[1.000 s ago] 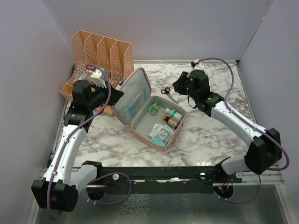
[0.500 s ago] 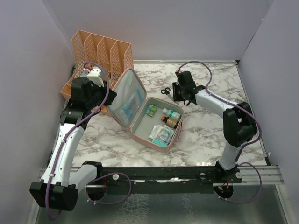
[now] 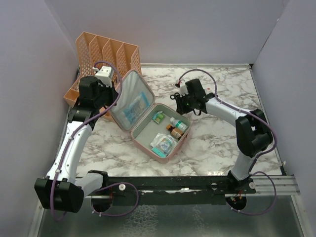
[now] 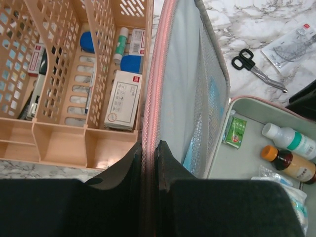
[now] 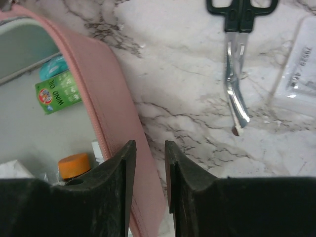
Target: Organize the medicine kit
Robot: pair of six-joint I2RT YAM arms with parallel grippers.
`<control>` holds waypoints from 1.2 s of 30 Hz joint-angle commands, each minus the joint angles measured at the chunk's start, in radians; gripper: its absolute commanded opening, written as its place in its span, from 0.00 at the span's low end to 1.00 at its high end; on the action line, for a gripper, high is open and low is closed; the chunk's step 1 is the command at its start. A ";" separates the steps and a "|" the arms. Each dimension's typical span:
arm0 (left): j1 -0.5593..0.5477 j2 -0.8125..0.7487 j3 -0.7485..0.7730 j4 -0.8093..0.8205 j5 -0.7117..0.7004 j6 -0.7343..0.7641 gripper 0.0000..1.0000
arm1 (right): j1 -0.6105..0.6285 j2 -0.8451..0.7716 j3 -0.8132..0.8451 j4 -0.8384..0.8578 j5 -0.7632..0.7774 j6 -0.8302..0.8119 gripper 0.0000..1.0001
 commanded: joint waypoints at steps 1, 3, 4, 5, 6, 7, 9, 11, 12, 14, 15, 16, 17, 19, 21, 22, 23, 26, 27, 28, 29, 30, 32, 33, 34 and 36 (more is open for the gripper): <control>-0.003 -0.006 -0.028 0.235 -0.014 0.109 0.00 | 0.065 -0.046 -0.029 0.006 -0.230 -0.064 0.32; -0.003 -0.029 -0.079 0.330 0.003 0.124 0.00 | 0.082 -0.043 -0.035 0.019 -0.238 -0.064 0.33; -0.003 -0.043 -0.107 0.379 0.011 0.129 0.00 | 0.084 -0.040 -0.036 0.025 -0.235 -0.056 0.34; -0.003 -0.054 -0.131 0.414 0.023 0.132 0.00 | 0.084 -0.035 -0.034 0.028 -0.220 -0.045 0.35; -0.003 -0.061 -0.149 0.442 0.036 0.135 0.00 | 0.084 -0.029 -0.029 0.032 -0.189 -0.029 0.35; -0.003 -0.064 -0.163 0.455 0.048 0.140 0.00 | 0.083 -0.026 -0.023 0.036 -0.138 -0.006 0.35; -0.003 -0.060 -0.167 0.456 0.065 0.148 0.00 | 0.083 -0.026 -0.015 0.049 -0.014 0.043 0.36; -0.003 -0.053 -0.165 0.444 0.073 0.154 0.00 | 0.083 -0.038 -0.014 0.076 0.117 0.079 0.39; -0.003 -0.051 -0.166 0.439 0.075 0.156 0.00 | 0.083 -0.043 -0.016 0.093 0.163 0.089 0.40; -0.003 -0.050 -0.171 0.434 0.077 0.160 0.00 | 0.082 -0.052 -0.017 0.130 0.259 0.105 0.46; -0.003 -0.051 -0.174 0.433 0.077 0.161 0.00 | 0.081 -0.048 -0.018 0.150 0.303 0.105 0.50; -0.003 -0.052 -0.175 0.431 0.078 0.162 0.00 | 0.080 -0.032 -0.012 0.165 0.344 0.104 0.53; -0.004 -0.054 -0.176 0.429 0.078 0.161 0.00 | 0.077 -0.012 0.003 0.163 0.375 0.102 0.54; -0.003 -0.056 -0.176 0.423 0.078 0.163 0.00 | 0.071 0.043 0.049 0.143 0.401 0.083 0.54; -0.003 -0.056 -0.177 0.417 0.079 0.163 0.00 | 0.065 0.100 0.096 0.115 0.428 0.063 0.55; -0.003 -0.058 -0.177 0.416 0.081 0.163 0.00 | 0.062 0.125 0.118 0.105 0.440 0.052 0.55; -0.003 -0.058 -0.177 0.415 0.084 0.163 0.00 | 0.057 0.146 0.136 0.096 0.441 0.042 0.55; -0.004 -0.060 -0.182 0.414 0.092 0.158 0.00 | 0.043 0.192 0.175 0.092 0.402 0.004 0.55; -0.003 -0.061 -0.183 0.416 0.096 0.155 0.00 | 0.039 0.208 0.187 0.089 0.393 -0.006 0.54; -0.003 -0.062 -0.185 0.417 0.100 0.153 0.00 | 0.036 0.221 0.200 0.081 0.387 -0.012 0.54; -0.004 -0.062 -0.185 0.417 0.105 0.152 0.00 | 0.033 0.232 0.210 0.077 0.381 -0.017 0.54; -0.003 -0.063 -0.187 0.418 0.110 0.150 0.00 | 0.030 0.244 0.221 0.073 0.365 -0.024 0.54; -0.003 -0.064 -0.189 0.418 0.115 0.150 0.00 | 0.023 0.271 0.246 0.056 0.345 -0.032 0.53; -0.003 -0.065 -0.190 0.419 0.116 0.151 0.00 | 0.022 0.286 0.263 0.041 0.356 -0.032 0.52; -0.003 -0.067 -0.189 0.418 0.117 0.152 0.00 | 0.020 0.297 0.276 0.028 0.364 -0.032 0.52; -0.003 -0.070 -0.189 0.419 0.124 0.153 0.00 | 0.012 0.313 0.287 0.026 0.351 -0.040 0.52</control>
